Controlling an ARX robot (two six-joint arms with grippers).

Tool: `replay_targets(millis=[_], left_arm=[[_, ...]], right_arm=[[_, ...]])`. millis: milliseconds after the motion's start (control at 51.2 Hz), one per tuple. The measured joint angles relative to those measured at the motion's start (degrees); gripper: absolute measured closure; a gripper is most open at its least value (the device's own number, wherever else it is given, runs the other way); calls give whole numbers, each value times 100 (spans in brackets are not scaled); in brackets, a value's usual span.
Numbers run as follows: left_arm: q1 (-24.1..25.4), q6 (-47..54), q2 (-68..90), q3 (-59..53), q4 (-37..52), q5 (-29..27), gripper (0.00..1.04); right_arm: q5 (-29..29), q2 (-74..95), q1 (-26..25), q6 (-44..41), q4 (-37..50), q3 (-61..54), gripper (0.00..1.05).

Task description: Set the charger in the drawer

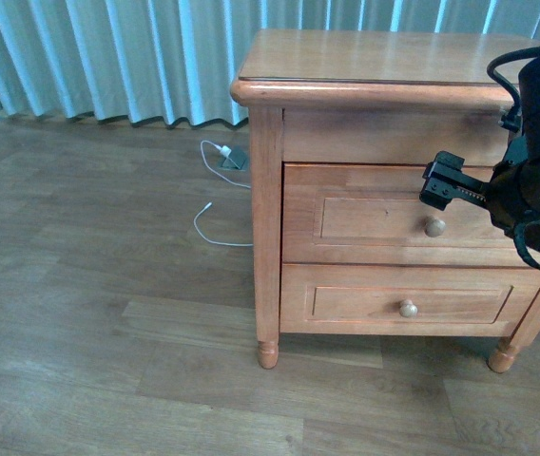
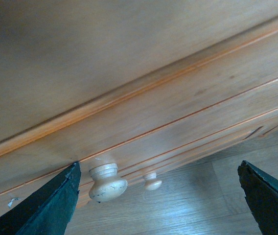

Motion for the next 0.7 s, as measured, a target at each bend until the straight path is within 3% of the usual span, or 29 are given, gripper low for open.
replay_targets(millis=[274, 704], left_arm=[[0, 0, 0, 0, -2, 0, 6], [0, 0, 0, 0, -2, 0, 6]], right_arm=[[-11, -2, 0, 990, 146, -168, 8], [-68, -291, -24, 951, 426, -520, 8]])
